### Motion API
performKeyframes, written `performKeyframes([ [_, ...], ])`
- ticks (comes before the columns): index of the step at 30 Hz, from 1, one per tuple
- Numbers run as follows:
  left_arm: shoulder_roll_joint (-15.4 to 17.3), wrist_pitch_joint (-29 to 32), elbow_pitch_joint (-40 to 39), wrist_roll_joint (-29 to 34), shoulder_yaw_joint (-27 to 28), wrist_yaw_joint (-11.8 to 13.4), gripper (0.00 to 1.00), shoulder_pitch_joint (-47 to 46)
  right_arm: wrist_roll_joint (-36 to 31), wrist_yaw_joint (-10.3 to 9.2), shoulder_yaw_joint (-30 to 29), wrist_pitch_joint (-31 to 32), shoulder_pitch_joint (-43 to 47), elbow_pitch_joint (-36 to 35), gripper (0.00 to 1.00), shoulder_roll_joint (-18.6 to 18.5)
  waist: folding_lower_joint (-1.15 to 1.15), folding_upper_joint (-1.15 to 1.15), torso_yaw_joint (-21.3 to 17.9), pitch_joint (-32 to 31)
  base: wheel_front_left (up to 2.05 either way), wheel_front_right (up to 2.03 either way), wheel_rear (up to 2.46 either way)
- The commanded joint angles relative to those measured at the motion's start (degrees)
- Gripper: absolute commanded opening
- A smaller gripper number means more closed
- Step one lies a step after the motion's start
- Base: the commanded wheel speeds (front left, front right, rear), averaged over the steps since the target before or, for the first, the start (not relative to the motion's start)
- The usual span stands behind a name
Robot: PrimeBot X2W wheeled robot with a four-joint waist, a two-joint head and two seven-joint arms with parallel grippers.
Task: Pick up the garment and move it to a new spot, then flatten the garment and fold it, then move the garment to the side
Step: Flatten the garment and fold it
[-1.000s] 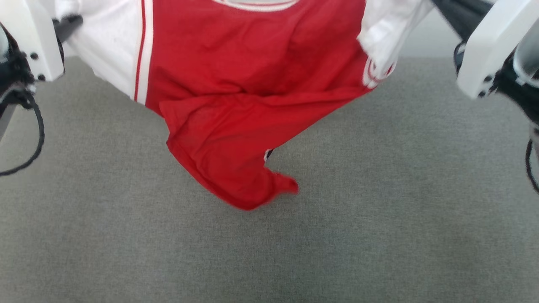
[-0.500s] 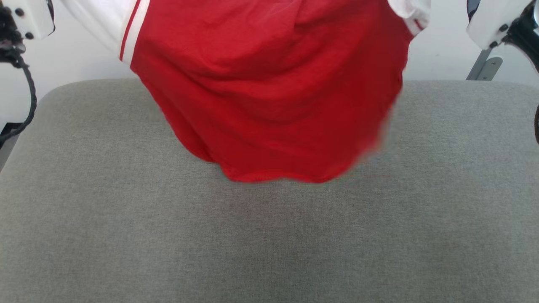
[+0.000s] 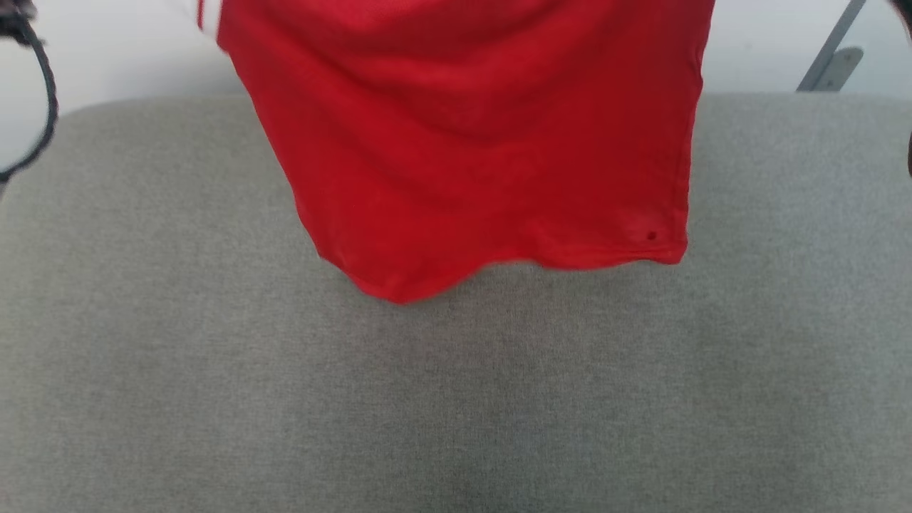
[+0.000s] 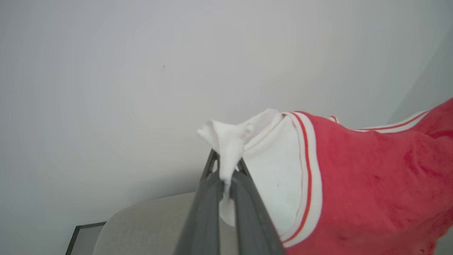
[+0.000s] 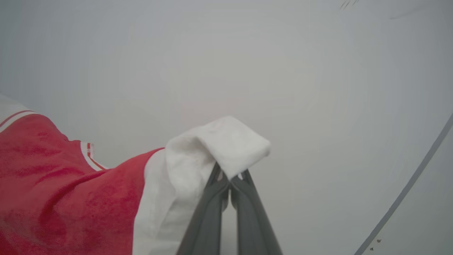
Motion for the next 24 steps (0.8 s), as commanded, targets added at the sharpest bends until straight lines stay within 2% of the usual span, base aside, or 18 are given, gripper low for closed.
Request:
performKeyframes([
  [1,-0.5,-2.5,1.5,1.0,0.1,-0.3,0.0,-2.2,-1.8,-0.02,-0.2,-2.1,-2.1,2.2,0.0,0.6,0.0,0.0,-0.5,2.6,0.0,0.0,0.0],
  [6,-2.0,-12.1,6.0,4.1,-0.3,-0.9,0.0,-7.7,-7.0,-0.02,-1.2,-10.6,-8.3,10.9,0.0,2.8,0.0,0.0,-0.9,7.4,0.0,0.0,0.0],
  [10,-2.9,-20.8,9.7,7.1,-1.4,-1.6,0.0,-12.7,-13.3,-0.02,-3.2,-20.1,-13.3,17.1,0.0,4.2,0.0,0.0,-0.9,10.7,0.0,0.0,0.0],
  [11,-2.9,-20.8,9.7,7.1,-1.4,-1.6,0.0,-12.7,-13.3,-0.02,-3.2,-20.1,-13.3,17.1,0.0,4.2,0.0,0.0,-0.9,10.7,0.0,0.0,0.0],
  [17,-4.4,-37.2,12.7,10.4,-3.5,-2.2,0.0,-18.1,-25.2,-0.02,-7.2,-34.7,-18.8,23.1,0.0,5.9,0.0,0.0,-0.2,14.0,0.0,0.0,0.0],
  [21,-5.3,-45.5,13.9,9.8,-6.1,-2.2,0.0,-17.5,-30.7,-0.02,-8.0,-37.3,-18.4,25.8,0.0,6.7,0.0,0.0,0.4,14.9,0.0,0.0,0.0],
  [24,-5.5,-48.2,15.4,7.4,-9.9,-2.2,0.0,-13.3,-31.3,-0.02,-7.6,-37.7,-15.4,29.7,0.0,7.0,0.0,0.0,1.1,15.1,0.0,0.0,0.0],
])
